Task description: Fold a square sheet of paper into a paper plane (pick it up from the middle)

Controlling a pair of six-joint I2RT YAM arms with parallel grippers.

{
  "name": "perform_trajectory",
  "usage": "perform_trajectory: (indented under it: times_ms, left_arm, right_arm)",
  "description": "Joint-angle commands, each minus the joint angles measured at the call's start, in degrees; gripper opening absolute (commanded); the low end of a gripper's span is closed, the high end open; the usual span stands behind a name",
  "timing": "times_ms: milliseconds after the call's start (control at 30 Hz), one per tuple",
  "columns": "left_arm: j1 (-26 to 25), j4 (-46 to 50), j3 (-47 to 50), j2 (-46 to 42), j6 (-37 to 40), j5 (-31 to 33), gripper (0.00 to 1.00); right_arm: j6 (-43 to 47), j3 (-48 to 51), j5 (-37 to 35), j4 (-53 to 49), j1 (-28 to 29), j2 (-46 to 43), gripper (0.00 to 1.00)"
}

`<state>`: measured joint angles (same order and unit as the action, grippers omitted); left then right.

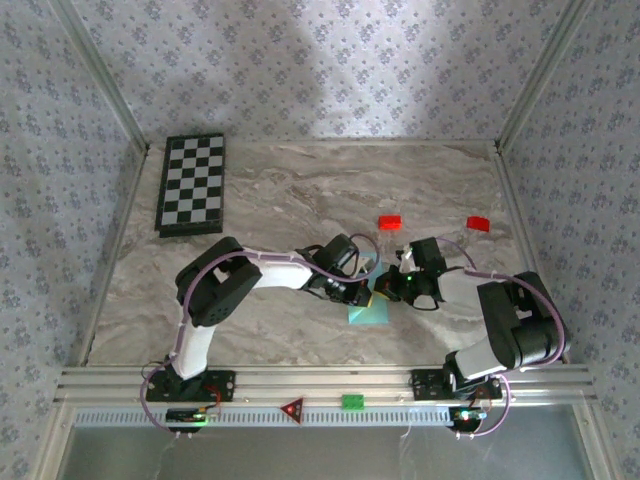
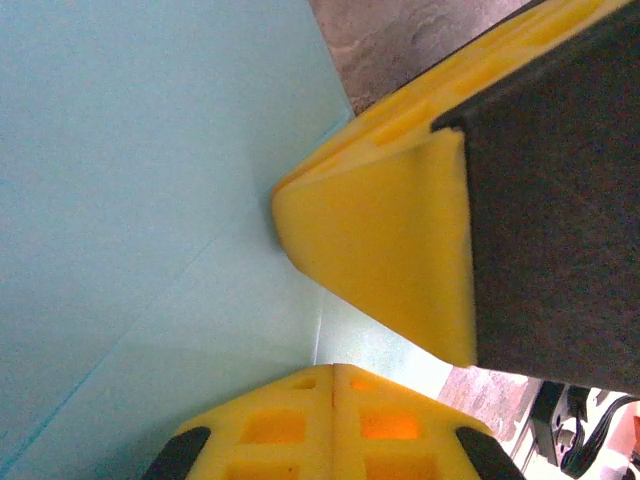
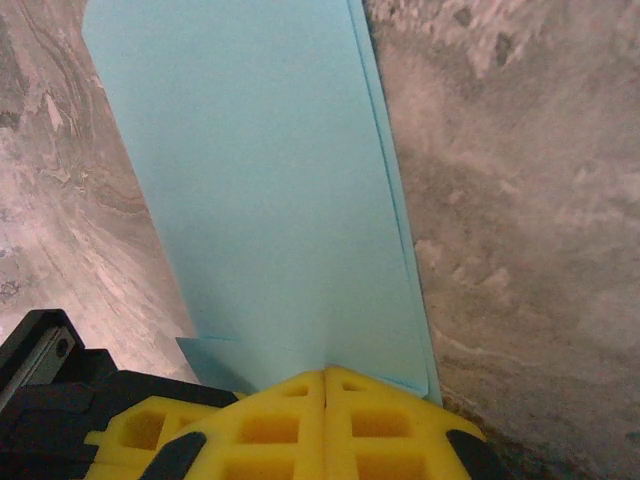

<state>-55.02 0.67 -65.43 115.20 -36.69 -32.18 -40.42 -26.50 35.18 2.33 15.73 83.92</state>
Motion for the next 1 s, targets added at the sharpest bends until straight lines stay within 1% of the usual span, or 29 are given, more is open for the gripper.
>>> perform_trajectory:
  times_ms: [0, 133, 433, 700, 767, 833, 900, 967]
  left_arm:
    - [-1.4, 7.5, 2.4, -2.1, 2.7, 1.8, 0.02]
    - [-1.9, 9.8, 3.8, -4.2, 4.4, 2.8, 0.03]
    - [-2.5, 7.9, 9.3, -8.2, 4.0, 3.6, 0.05]
    - [-2.5, 2.2, 15.0, -15.0, 1.3, 2.6, 0.03]
    - [-2.1, 0.9, 15.0, -17.4, 0.7, 3.1, 0.03]
    - [-1.3, -0.3, 14.5, -18.9, 0.1, 3.5, 0.02]
    - [0.1, -0.7, 13.4, -19.4, -0.4, 4.4, 0.01]
    - [1.6, -0.7, 12.1, -18.9, -0.8, 5.1, 0.01]
  right_arm:
    - [0.9, 1.6, -3.8, -3.7, -0.2, 1.8, 0.02]
    - [0.9, 1.4, -3.7, -3.8, -0.3, 1.8, 0.02]
    - [0.7, 1.0, -3.4, -3.6, -0.3, 2.0, 0.02]
    - [0.5, -1.0, -0.4, -2.0, 0.7, 1.0, 0.06]
    - [0.3, -2.5, 0.4, -2.1, 1.4, -0.2, 0.10]
    - [0.3, -4.1, 0.0, -3.5, 2.0, -2.7, 0.16]
    - [0.2, -5.3, -2.4, -6.8, 2.5, -6.2, 0.24]
    - [-0.4, -5.3, -6.5, -10.7, 2.6, -10.0, 0.32]
